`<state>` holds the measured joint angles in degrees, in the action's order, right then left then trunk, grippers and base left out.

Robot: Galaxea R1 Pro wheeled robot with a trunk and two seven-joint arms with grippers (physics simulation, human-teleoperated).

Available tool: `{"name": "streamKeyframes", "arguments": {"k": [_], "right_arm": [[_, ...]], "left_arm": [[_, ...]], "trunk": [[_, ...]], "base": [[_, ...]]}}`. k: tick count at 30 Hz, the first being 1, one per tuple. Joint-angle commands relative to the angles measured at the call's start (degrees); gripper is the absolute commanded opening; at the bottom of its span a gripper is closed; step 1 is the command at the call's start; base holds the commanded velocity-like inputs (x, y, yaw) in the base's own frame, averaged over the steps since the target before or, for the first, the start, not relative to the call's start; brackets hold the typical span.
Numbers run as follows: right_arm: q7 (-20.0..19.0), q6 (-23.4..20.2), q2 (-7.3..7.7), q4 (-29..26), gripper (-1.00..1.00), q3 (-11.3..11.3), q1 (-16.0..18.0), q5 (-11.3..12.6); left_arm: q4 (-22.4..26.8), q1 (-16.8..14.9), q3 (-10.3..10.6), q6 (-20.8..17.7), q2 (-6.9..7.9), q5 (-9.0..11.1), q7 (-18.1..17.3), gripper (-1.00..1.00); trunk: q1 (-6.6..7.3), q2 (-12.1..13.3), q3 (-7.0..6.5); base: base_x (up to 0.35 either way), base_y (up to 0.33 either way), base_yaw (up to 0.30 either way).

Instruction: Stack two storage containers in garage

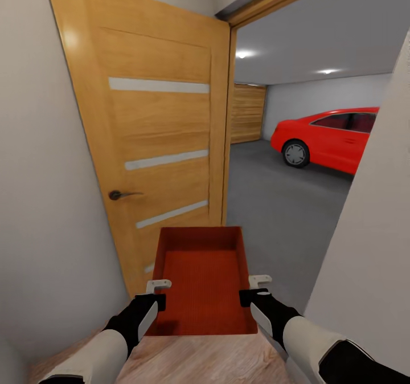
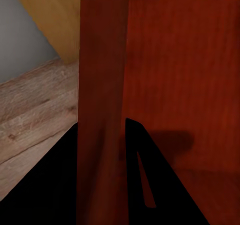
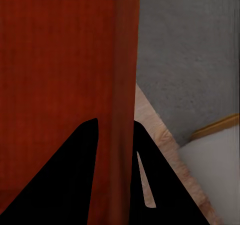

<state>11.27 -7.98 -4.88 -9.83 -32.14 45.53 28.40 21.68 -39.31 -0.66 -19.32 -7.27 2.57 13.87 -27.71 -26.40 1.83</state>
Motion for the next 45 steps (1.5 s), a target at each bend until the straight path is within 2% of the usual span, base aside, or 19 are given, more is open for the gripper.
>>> {"name": "streamKeyframes", "arguments": {"k": [1,28,45], "right_arm": [[0.3,1.6,0.23,-0.3,-1.0,-0.3,0.1,-0.3],[0.3,1.6,0.23,-0.3,-1.0,-0.3,0.1,-0.3],[0.3,1.6,0.25,-0.3,-1.0,-0.3,0.1,-0.3]], "left_arm": [[-0.1,0.0,0.3,-0.3,2.0,1.2,0.4,-1.0],[-0.1,0.0,0.3,-0.3,2.0,1.2,0.4,-1.0],[-0.1,0.0,0.3,-0.3,2.0,1.2,0.4,-1.0]], "trunk": [[-0.05,-0.1,0.13],[-0.05,-0.1,0.13],[-0.05,-0.1,0.13]], "base": [[0.17,0.158,-0.238],[0.17,0.158,-0.233],[0.086,0.076,-0.02]]}}
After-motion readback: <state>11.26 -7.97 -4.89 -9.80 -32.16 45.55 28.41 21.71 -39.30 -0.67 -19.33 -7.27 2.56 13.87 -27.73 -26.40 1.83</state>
